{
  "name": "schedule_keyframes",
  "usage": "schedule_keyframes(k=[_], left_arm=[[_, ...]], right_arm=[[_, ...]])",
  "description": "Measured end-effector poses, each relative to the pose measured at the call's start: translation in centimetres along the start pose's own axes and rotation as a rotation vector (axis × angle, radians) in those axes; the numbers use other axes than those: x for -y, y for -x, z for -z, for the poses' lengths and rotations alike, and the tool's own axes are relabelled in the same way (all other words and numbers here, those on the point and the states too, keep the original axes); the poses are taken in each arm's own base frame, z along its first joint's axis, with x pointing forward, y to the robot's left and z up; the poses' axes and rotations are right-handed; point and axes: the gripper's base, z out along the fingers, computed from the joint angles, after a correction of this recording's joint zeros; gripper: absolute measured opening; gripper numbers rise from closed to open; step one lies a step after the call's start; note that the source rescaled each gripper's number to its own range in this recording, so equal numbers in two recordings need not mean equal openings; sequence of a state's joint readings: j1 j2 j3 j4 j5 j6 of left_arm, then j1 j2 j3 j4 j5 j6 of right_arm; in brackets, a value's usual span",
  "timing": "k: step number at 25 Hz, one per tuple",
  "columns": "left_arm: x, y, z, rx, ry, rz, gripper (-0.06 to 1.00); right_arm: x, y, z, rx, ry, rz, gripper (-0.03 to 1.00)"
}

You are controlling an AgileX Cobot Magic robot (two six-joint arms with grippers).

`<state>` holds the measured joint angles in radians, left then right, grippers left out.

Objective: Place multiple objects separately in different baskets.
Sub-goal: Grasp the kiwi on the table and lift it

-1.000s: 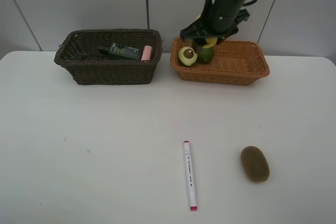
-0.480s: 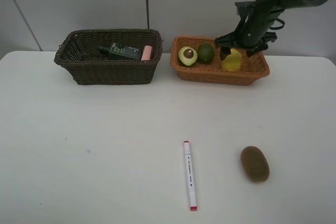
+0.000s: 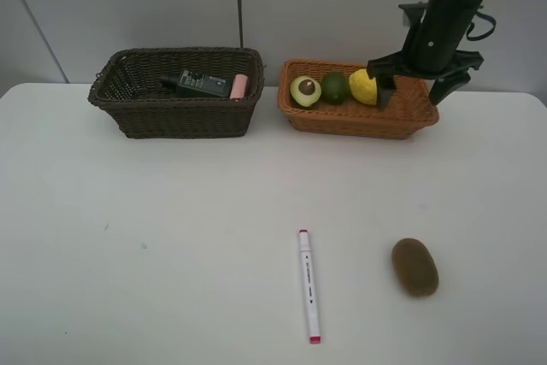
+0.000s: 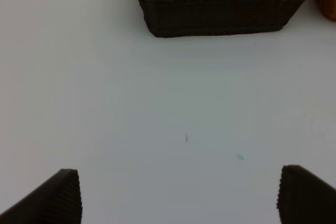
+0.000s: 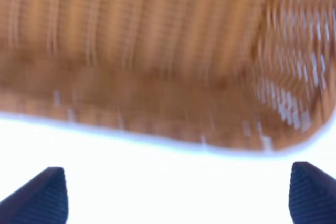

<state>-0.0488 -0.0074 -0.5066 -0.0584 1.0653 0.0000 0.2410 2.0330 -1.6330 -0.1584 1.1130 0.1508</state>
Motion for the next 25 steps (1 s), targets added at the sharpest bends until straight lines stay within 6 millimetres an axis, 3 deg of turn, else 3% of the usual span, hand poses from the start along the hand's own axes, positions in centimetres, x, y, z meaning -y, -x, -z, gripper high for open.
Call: schedule_keyframes(k=[5,11,15,20,25], left_arm=[[0.0,0.0,0.0,0.0,0.0,0.0,0.95],[0.0,0.0,0.0,0.0,0.0,0.0,0.95],[0.0,0.0,0.0,0.0,0.0,0.0,0.95],[0.0,0.0,0.0,0.0,0.0,0.0,0.95],[0.0,0.0,0.0,0.0,0.0,0.0,0.95]], right_arm=[[0.6,-4.7,2.2,-0.116,0.001,-0.009,1.0],[0.8,-14.0,5.3,-0.181,0.098,-0.083,1.0],[0.6,-19.0,6.1,-0.129,0.185,-0.129,1.0],[0.0,-22.2,4.0,-0.109,0.229,-0.159,1.0],[-2.3,-23.2,1.9,-0.087,0.235,-0.063,1.0]])
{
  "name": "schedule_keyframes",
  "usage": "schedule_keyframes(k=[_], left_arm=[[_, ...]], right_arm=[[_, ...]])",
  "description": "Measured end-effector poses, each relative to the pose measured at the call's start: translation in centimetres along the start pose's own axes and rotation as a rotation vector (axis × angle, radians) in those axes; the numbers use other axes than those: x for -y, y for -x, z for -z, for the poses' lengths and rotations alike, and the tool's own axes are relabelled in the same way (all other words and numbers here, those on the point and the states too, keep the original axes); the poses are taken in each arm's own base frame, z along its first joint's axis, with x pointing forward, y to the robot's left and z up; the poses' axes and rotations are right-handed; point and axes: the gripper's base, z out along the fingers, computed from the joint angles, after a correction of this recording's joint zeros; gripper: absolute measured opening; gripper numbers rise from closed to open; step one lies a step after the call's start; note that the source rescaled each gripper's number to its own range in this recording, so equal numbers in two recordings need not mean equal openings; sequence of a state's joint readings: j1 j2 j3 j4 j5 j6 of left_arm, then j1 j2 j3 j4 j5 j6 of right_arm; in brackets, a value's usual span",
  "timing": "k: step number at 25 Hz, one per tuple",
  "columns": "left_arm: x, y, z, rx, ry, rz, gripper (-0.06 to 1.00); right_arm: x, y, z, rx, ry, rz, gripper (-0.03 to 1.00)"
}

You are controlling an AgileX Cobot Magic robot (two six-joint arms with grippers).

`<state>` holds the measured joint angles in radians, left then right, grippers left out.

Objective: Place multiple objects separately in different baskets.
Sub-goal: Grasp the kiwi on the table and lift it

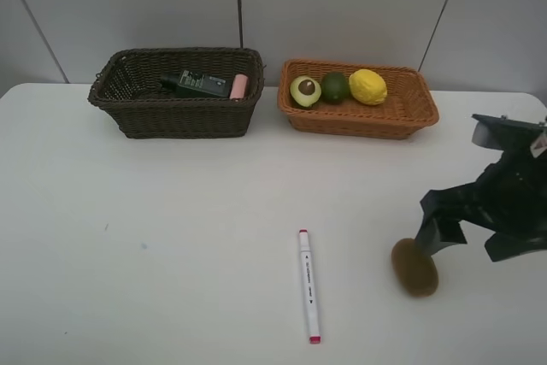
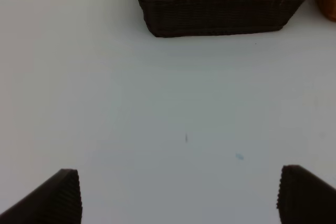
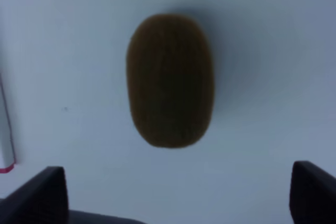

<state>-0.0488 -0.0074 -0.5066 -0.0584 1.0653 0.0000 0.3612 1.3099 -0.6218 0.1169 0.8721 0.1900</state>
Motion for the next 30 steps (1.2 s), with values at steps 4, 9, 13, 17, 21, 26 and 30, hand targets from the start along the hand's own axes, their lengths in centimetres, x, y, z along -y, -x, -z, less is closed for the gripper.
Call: schedule_keyframes(k=[4,9,13,17,21,26,30], left_arm=[[0.0,0.0,0.0,0.001,0.0,0.0,0.95],[0.0,0.0,0.0,0.001,0.0,0.0,0.95],[0.0,0.0,0.0,0.001,0.0,0.0,0.95],[0.0,0.0,0.0,0.001,0.0,0.0,0.95],[0.0,0.0,0.0,0.001,0.0,0.0,0.95],[0.0,0.0,0.0,0.001,0.0,0.0,0.95],[0.0,0.0,0.0,0.001,0.0,0.0,0.95]], right_arm=[[-1.5,0.6,-1.4,0.035,0.007,0.044,1.0],[-1.2,1.3,-3.9,-0.027,-0.058,0.074,1.0],[-0.8,1.7,-5.6,-0.072,-0.116,0.088,1.0],[-0.8,2.0,-6.7,-0.072,-0.119,0.087,1.0],[-0.7,2.2,-8.1,-0.093,-0.124,0.084,1.0],[-0.7,2.3,-9.1,-0.121,-0.132,0.083,0.99],[-0.7,2.4,-9.5,-0.111,-0.128,0.084,0.77]])
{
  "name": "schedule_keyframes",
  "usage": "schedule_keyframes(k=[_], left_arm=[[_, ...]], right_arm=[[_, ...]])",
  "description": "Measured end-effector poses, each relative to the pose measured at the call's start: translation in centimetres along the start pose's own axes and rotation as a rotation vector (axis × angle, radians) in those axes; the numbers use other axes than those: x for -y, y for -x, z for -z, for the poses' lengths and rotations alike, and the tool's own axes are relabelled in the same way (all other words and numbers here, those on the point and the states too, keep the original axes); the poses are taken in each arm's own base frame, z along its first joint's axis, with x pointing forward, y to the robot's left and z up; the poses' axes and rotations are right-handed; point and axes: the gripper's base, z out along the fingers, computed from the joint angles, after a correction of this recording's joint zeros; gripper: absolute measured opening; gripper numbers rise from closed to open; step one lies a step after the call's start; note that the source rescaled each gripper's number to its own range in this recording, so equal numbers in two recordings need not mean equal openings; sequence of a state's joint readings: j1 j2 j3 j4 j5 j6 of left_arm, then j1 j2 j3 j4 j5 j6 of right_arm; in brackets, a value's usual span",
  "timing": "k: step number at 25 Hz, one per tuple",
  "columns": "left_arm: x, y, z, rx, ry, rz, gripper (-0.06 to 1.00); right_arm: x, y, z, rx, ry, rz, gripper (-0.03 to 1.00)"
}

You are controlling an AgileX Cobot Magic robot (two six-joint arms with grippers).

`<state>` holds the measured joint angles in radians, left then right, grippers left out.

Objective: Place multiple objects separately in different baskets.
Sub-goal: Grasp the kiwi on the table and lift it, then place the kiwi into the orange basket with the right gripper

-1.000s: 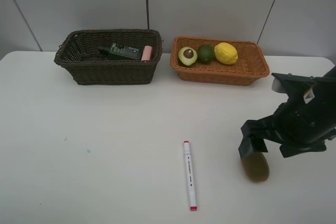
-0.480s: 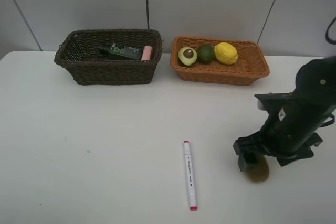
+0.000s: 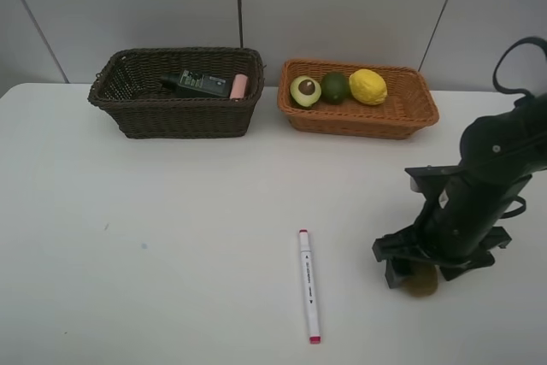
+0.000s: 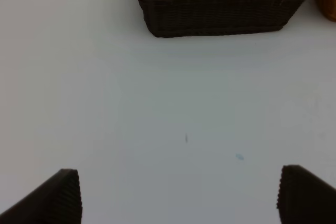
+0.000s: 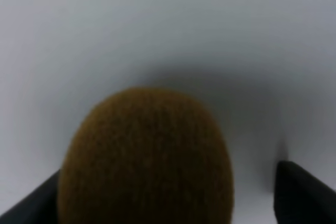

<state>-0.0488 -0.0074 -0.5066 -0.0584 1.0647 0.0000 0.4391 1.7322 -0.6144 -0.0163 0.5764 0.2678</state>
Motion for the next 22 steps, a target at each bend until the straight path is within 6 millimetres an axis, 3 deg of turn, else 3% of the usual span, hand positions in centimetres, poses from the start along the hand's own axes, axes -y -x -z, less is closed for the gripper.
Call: schedule_keyframes(k=[3,8,11,15,17,22], left_arm=[[0.0,0.0,0.0,0.0,0.0,0.0,0.95],[0.0,0.0,0.0,0.0,0.0,0.0,0.95],[0.0,0.0,0.0,0.0,0.0,0.0,0.95],[0.0,0.0,0.0,0.0,0.0,0.0,0.95],[0.0,0.0,0.0,0.0,0.0,0.0,0.95],[0.0,0.0,0.0,0.0,0.0,0.0,0.95]], right_arm=[[0.0,0.0,0.0,0.0,0.0,0.0,0.5],[0.1,-0.4,0.3,-0.057,-0.017,0.002,0.51],[0.0,0.2,2.1,-0.042,-0.016,0.003,0.51],[-0.2,3.3,6.8,0.087,-0.025,0.025,0.51],[0.5,5.8,8.9,0.16,-0.032,0.005,0.51],[3.7,12.7,11.3,0.275,-0.049,-0.053,0.51]])
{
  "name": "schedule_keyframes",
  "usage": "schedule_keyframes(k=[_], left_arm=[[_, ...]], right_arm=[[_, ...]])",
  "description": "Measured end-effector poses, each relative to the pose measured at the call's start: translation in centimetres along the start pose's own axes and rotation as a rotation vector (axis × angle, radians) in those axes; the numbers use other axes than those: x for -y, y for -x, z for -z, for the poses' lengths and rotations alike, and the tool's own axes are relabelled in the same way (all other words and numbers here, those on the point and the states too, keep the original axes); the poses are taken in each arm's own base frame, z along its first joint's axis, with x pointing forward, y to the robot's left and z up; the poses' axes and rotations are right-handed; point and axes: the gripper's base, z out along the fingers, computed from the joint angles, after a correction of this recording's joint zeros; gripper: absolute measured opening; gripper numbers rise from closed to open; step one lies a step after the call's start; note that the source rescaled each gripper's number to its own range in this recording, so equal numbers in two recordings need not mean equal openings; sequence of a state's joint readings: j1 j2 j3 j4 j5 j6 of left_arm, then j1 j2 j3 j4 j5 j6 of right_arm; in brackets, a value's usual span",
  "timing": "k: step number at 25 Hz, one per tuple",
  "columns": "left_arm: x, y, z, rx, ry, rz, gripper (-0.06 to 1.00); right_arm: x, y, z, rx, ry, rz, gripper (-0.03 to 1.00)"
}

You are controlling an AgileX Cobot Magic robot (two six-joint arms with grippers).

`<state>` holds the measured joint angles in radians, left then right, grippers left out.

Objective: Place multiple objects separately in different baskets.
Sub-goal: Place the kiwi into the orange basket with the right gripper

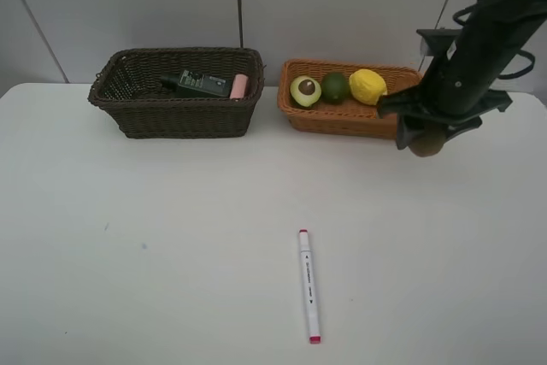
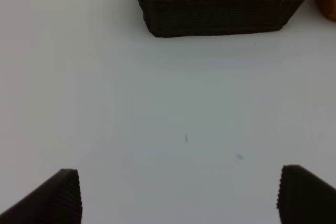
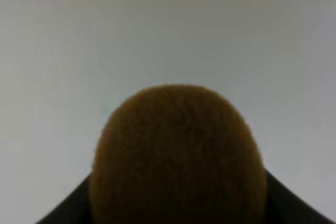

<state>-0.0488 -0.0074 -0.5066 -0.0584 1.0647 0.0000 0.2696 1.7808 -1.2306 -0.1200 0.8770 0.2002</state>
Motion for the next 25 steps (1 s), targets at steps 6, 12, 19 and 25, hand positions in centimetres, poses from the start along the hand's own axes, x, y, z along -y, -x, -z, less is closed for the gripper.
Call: schedule_keyframes(k=[6,12,19,25], left_arm=[[0.0,0.0,0.0,0.0,-0.001,0.0,0.95],[0.0,0.0,0.0,0.0,-0.002,0.001,0.95],[0.0,0.0,0.0,0.0,-0.002,0.001,0.95],[0.0,0.0,0.0,0.0,-0.002,0.001,0.95]], right_arm=[[3.0,7.8,-2.7,0.064,-0.028,-0.019,0.51],[3.8,11.9,-5.7,0.081,-0.035,-0.039,0.51],[3.8,12.3,-8.3,0.029,-0.048,-0.033,0.81],[3.8,11.8,-7.6,-0.057,-0.058,-0.035,0.98]])
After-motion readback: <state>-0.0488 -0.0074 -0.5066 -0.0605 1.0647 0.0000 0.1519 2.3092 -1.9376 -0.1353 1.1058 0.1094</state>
